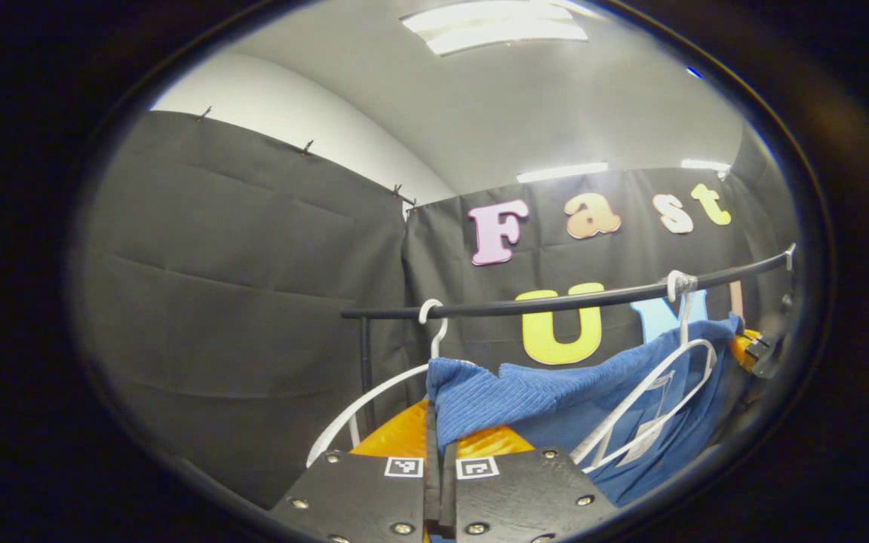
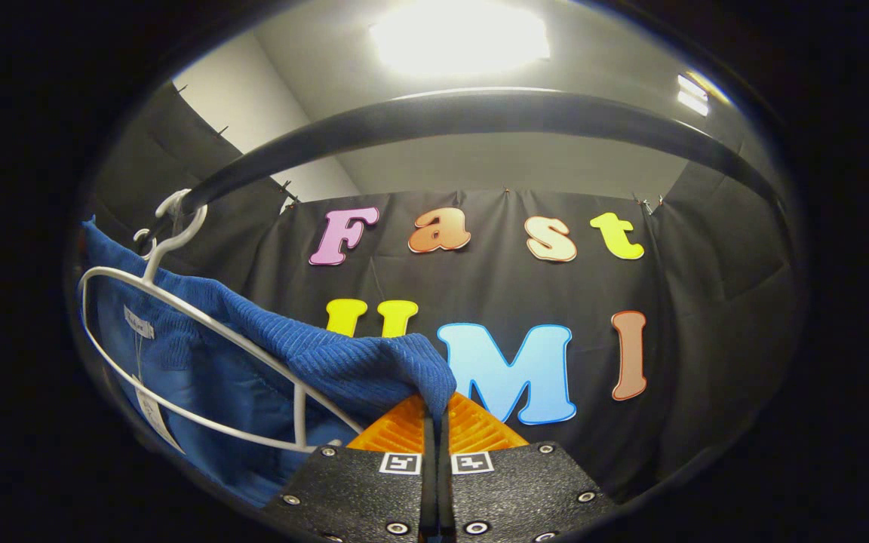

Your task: Grasp the clothes on the hanger with both hands and then place them into the laundry hamper below.

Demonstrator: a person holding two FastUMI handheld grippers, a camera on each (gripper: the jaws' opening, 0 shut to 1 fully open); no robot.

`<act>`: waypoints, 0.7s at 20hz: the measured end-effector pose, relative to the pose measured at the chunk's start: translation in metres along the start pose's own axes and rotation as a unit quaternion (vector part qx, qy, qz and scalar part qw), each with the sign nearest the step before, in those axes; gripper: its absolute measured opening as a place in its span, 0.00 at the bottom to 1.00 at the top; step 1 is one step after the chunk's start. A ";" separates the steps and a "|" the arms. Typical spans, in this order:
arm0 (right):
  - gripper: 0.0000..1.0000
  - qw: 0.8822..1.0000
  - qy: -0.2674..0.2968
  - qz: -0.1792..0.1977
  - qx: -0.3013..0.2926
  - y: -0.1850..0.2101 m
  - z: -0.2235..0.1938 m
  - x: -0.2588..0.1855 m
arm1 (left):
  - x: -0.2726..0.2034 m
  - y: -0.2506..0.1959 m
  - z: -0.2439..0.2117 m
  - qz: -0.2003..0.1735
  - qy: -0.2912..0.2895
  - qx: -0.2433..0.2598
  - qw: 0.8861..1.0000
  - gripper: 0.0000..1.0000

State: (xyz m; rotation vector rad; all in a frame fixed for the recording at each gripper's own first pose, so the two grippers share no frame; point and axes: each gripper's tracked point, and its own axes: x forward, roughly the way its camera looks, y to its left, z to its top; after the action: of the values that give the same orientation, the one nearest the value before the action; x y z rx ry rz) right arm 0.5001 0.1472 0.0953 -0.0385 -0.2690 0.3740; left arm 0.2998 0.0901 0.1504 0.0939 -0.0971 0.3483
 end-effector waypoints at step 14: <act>0.00 0.996 0.085 -0.033 -0.004 -0.028 -0.071 0.012 | 0.028 -0.036 -0.069 -0.059 0.065 -0.040 0.995 0.01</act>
State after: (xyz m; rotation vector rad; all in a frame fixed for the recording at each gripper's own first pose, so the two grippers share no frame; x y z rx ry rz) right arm 0.5392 0.1265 0.0325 -0.0693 -0.1025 0.3014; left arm 0.3437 0.0735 0.0827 -0.0035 0.0233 0.2322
